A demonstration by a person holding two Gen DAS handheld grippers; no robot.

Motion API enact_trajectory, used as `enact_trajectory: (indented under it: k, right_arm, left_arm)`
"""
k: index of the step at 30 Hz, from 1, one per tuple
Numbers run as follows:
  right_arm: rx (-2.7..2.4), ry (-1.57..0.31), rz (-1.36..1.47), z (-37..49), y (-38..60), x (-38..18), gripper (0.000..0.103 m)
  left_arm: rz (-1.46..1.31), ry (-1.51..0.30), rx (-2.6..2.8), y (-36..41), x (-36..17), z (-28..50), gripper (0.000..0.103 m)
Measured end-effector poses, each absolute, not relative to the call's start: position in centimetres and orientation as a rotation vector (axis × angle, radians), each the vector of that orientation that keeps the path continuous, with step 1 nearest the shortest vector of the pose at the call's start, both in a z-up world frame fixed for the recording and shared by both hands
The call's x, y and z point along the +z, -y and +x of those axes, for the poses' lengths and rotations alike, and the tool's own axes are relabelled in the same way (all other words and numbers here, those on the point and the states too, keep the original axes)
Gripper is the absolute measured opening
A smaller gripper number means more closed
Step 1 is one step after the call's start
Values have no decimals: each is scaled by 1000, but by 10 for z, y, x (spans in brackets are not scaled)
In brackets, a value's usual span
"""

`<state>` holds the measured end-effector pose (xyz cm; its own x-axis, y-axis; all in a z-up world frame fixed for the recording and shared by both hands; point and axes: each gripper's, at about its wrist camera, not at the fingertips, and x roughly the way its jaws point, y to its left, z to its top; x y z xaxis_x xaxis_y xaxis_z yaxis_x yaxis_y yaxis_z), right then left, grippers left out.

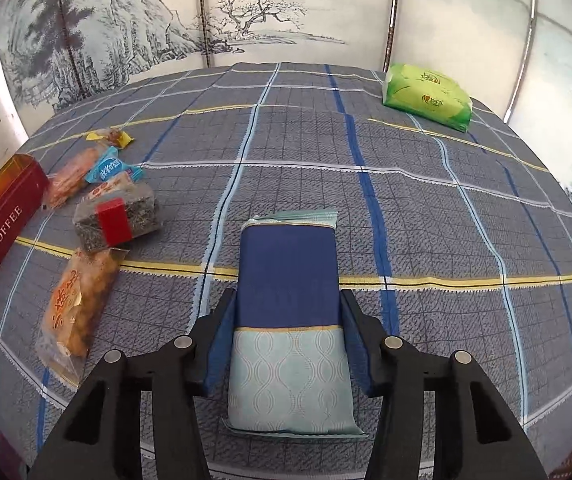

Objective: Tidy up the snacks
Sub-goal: 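Carry the clear packet into the tin and release it with the left gripper while the right holds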

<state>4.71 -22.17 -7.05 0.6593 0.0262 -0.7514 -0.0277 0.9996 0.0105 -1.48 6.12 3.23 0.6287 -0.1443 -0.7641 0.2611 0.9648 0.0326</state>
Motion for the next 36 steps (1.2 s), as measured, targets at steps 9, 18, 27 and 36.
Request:
enact_trajectory:
  k: [9, 18, 27, 36]
  right_arm:
    - [89, -816, 171, 44, 240, -71, 51]
    - [104, -808, 202, 41, 244, -72, 51]
    - [107, -806, 216, 41, 247, -71, 51]
    - [113, -807, 261, 34, 253, -72, 51]
  left_arm:
    - [126, -863, -174, -84, 30, -8, 21]
    - [64, -891, -31, -142, 25, 14, 21]
    - [81, -943, 112, -189, -5, 41, 21]
    - [77, -946, 153, -202, -21, 48, 25]
